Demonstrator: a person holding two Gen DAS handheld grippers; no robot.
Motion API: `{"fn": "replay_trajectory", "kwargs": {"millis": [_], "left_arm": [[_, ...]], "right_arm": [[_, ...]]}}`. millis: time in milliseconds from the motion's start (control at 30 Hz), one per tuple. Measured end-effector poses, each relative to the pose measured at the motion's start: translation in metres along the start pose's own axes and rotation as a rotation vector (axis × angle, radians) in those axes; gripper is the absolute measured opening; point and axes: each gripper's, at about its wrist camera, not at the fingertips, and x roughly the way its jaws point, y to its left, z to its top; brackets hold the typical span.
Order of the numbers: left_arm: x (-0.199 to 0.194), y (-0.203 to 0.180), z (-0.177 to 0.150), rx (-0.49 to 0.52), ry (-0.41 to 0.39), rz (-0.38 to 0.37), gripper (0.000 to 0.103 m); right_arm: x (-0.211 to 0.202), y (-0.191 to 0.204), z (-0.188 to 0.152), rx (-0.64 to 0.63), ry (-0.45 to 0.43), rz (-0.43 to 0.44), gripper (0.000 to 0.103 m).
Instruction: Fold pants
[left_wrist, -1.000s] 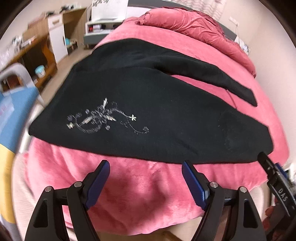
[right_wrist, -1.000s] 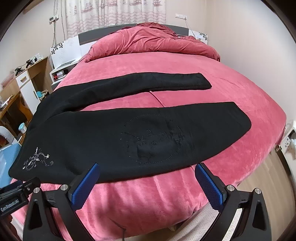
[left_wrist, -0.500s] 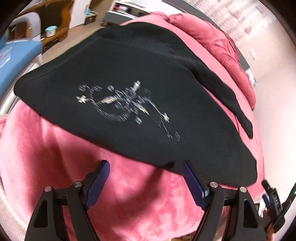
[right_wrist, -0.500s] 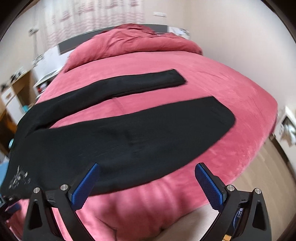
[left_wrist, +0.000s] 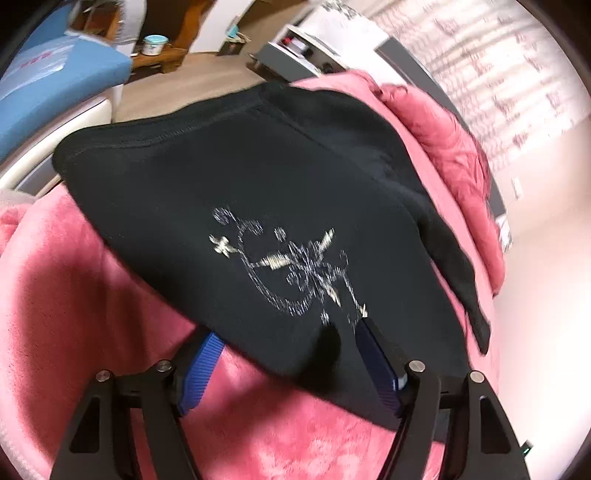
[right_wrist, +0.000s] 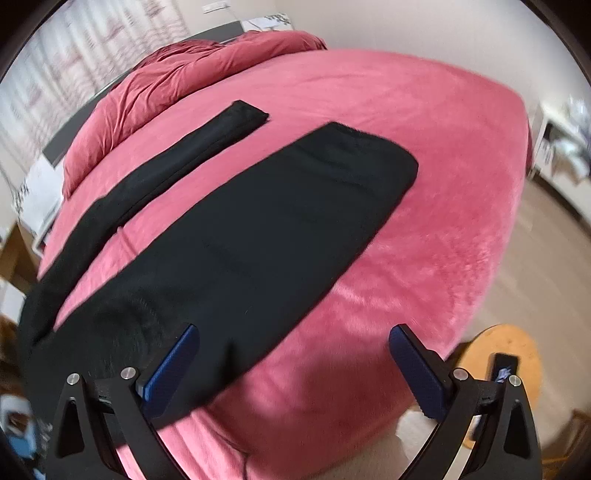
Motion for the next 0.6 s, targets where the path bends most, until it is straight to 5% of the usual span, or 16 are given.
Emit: {"fn": "replay_trajectory", "kwargs": {"millis": [200, 467, 600], "left_arm": [[0.007, 0.011, 0.008, -0.055, -0.008, -0.02, 0.074], [0.012, 0.02, 0.017, -0.098, -0.026, -0.056, 0.073], [-0.003, 0.025, 0.005, -0.078, -0.02, -0.055, 0.064]], "right_arm": [[0.035, -0.016, 0.01, 0.133, 0.049, 0.089, 0.098], [0.047, -0.015, 0.024, 0.19, -0.022, 0.151, 0.098], [0.051, -0.025, 0.034, 0.22, -0.061, 0.211, 0.082]]}}
